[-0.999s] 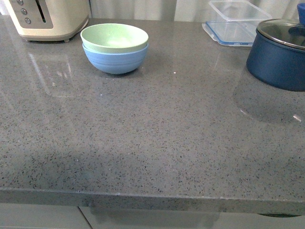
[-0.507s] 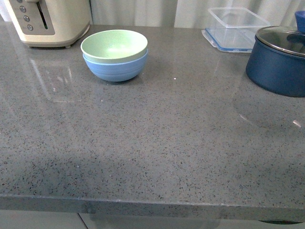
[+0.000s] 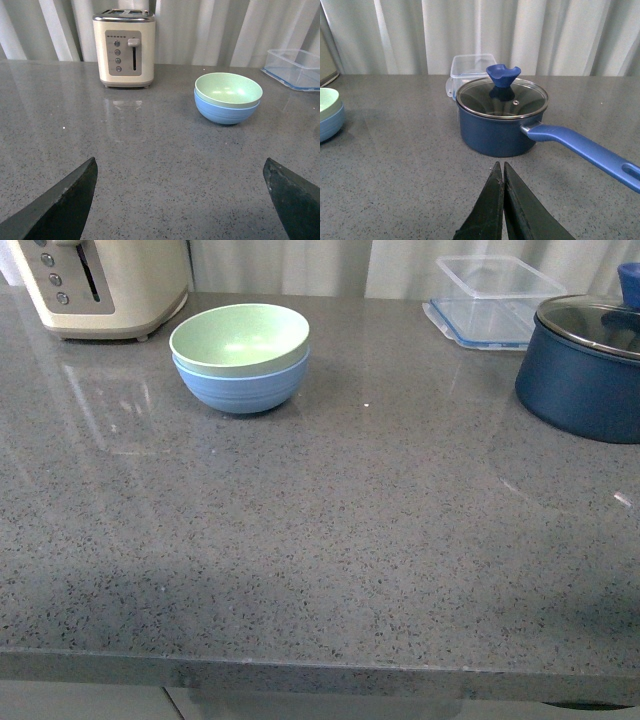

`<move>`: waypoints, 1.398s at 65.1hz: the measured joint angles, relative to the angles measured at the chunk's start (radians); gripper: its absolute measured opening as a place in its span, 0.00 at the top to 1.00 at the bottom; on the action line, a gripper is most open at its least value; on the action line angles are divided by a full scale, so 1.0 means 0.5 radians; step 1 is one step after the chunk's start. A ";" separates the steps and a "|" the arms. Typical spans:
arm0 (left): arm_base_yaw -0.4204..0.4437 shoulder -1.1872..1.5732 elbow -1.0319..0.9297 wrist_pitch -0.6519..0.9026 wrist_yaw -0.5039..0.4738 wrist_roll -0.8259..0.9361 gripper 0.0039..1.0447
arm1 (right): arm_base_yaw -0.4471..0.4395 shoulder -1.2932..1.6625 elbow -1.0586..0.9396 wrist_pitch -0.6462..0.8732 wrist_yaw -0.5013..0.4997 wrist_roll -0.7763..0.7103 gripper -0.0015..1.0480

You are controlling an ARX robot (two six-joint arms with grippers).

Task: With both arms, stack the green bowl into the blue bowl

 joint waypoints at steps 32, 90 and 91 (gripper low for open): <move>0.000 0.000 0.000 0.000 0.000 0.000 0.06 | 0.001 -0.415 -0.143 -0.249 0.000 -0.001 0.99; 0.000 0.000 0.000 0.000 0.000 0.000 0.06 | 0.001 -1.120 -0.142 -0.961 -0.002 -0.004 0.98; 0.000 0.000 0.000 0.000 0.000 0.000 0.06 | 0.001 -1.120 -0.142 -0.961 -0.002 -0.004 0.96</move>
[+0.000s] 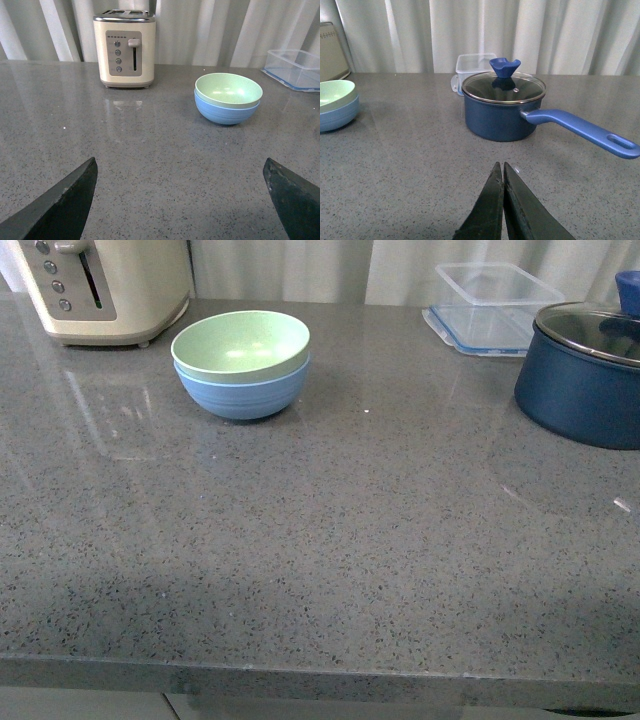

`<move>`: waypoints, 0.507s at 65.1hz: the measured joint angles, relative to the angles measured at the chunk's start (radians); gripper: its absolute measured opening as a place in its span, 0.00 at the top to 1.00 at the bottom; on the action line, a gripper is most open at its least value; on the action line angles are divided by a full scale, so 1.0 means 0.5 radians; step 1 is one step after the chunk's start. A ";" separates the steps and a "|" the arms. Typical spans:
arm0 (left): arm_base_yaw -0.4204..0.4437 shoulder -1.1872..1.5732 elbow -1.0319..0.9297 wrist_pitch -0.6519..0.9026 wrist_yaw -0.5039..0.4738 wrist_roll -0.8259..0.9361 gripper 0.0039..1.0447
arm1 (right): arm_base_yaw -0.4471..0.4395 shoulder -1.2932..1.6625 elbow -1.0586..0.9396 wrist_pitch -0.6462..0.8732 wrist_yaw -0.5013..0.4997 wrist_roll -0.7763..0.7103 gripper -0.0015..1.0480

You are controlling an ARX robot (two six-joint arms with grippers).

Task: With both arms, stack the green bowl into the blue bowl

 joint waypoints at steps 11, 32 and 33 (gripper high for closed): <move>0.000 0.000 0.000 0.000 0.000 0.000 0.06 | 0.000 0.000 0.000 0.000 0.001 0.000 0.62; 0.000 0.000 0.000 0.000 0.001 0.000 0.06 | 0.000 0.000 0.000 0.000 0.001 0.000 0.09; 0.000 0.000 0.000 0.000 0.000 0.000 0.06 | 0.000 0.000 0.000 0.000 0.001 0.003 0.08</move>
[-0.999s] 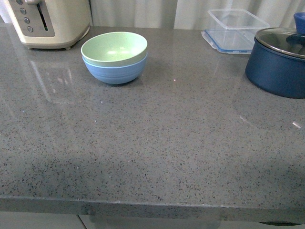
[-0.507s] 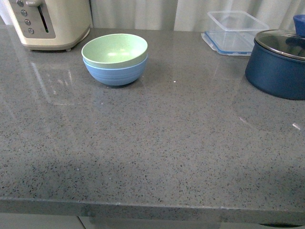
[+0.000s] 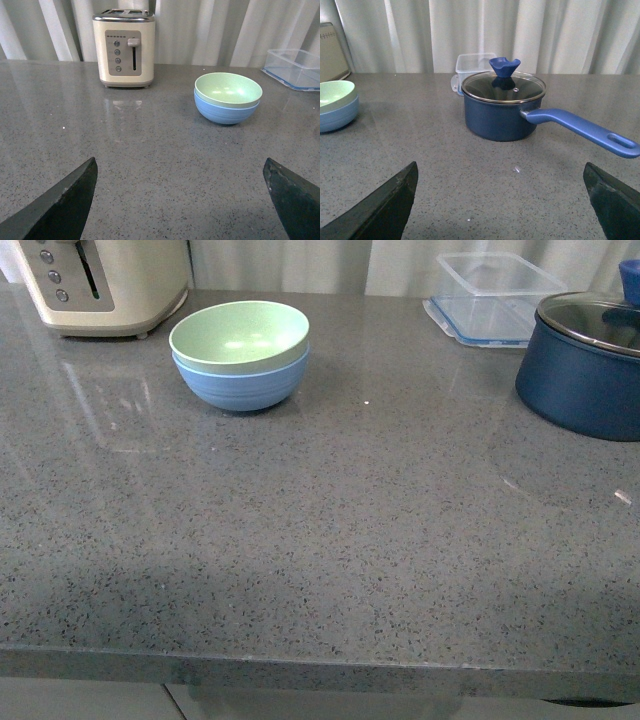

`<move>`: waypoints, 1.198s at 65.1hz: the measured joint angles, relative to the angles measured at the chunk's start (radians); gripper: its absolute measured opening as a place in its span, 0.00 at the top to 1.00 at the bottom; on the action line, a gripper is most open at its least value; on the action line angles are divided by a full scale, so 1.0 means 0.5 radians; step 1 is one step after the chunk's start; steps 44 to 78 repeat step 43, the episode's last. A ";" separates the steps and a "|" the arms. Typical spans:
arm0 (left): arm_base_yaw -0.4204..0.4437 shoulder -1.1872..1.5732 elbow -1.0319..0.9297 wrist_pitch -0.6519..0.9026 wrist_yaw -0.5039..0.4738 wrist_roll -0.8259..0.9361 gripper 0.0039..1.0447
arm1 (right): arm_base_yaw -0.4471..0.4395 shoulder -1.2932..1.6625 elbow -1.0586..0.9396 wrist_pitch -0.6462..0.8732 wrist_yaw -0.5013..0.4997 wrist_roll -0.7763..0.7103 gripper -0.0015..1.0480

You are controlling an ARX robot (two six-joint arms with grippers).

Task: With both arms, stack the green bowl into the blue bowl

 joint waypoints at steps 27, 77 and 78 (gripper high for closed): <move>0.000 0.000 0.000 0.000 0.001 0.000 0.06 | 0.000 0.000 0.000 0.000 0.000 -0.002 0.10; 0.000 0.000 0.000 0.000 0.001 0.001 0.06 | 0.000 0.000 0.000 0.000 0.000 -0.002 0.10; 0.000 0.000 0.000 0.000 0.001 0.001 0.06 | 0.000 0.000 0.000 0.000 0.000 -0.002 0.10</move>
